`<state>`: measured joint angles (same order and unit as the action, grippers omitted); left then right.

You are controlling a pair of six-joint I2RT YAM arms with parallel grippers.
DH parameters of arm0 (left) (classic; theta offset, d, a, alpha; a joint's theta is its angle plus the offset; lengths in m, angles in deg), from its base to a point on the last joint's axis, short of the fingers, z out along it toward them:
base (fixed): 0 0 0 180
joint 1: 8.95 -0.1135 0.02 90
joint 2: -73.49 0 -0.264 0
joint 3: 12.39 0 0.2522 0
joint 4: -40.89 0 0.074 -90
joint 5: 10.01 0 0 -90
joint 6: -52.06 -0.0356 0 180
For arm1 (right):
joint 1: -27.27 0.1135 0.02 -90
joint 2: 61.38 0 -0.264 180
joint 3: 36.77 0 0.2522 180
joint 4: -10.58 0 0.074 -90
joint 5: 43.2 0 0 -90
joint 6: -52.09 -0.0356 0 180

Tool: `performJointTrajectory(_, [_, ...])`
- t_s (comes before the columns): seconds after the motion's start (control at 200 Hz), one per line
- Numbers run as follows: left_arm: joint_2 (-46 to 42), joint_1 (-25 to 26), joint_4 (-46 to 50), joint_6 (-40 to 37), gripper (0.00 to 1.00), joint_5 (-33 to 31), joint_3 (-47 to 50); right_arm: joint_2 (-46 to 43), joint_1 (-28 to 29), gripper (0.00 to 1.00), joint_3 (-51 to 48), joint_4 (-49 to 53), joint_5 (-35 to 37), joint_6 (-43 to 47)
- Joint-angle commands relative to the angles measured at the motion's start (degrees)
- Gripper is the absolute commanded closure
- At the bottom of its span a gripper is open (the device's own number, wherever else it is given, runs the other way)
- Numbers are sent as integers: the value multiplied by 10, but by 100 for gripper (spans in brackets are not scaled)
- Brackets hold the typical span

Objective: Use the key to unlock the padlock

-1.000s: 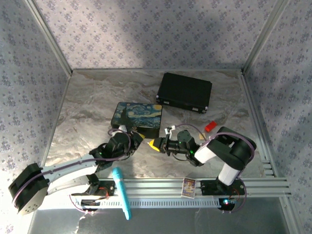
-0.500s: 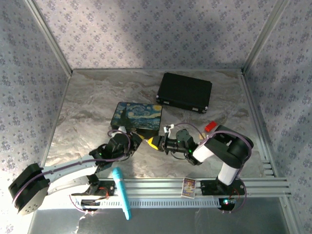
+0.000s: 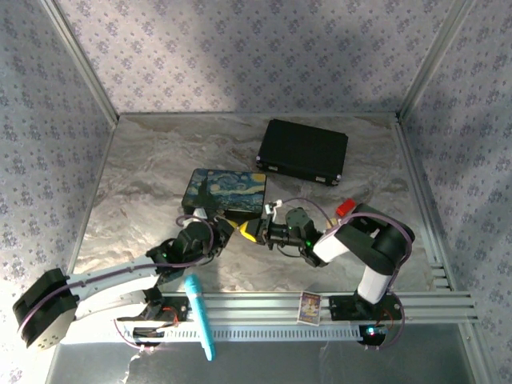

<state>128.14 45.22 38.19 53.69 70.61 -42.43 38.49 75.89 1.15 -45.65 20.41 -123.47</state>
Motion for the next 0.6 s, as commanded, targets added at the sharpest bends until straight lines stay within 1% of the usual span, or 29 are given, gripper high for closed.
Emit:
performJointTrajectory(0.0, [4, 8, -67, 3, 100, 20, -12, 20, -2, 100, 13, -25, -2, -5])
performJointTrajectory(0.075, [7, 9, -69, 1, 100, 31, -15, 29, -10, 100, 7, -48, -3, -16])
performJointTrajectory(0.15, [5, 11, -66, 1, 100, 36, -15, 25, -12, 100, 7, -45, -2, -15])
performJointTrajectory(0.27, [13, 30, -69, 8, 100, 32, -15, 11, -11, 100, 14, -42, -4, -6])
performJointTrajectory(0.375, [30, 47, -88, 18, 100, 24, -15, -16, -3, 100, 25, -12, 5, 20])
performJointTrajectory(0.455, [47, 49, -104, 22, 100, 27, -19, -43, 6, 100, 29, 11, 17, 46])
performJointTrajectory(0.52, [56, 53, -109, 23, 100, 27, -23, -56, 11, 100, 31, 15, 18, 50])
performJointTrajectory(0.595, [66, 57, -123, 24, 100, 24, -25, -46, 8, 100, 24, -37, 15, 14])
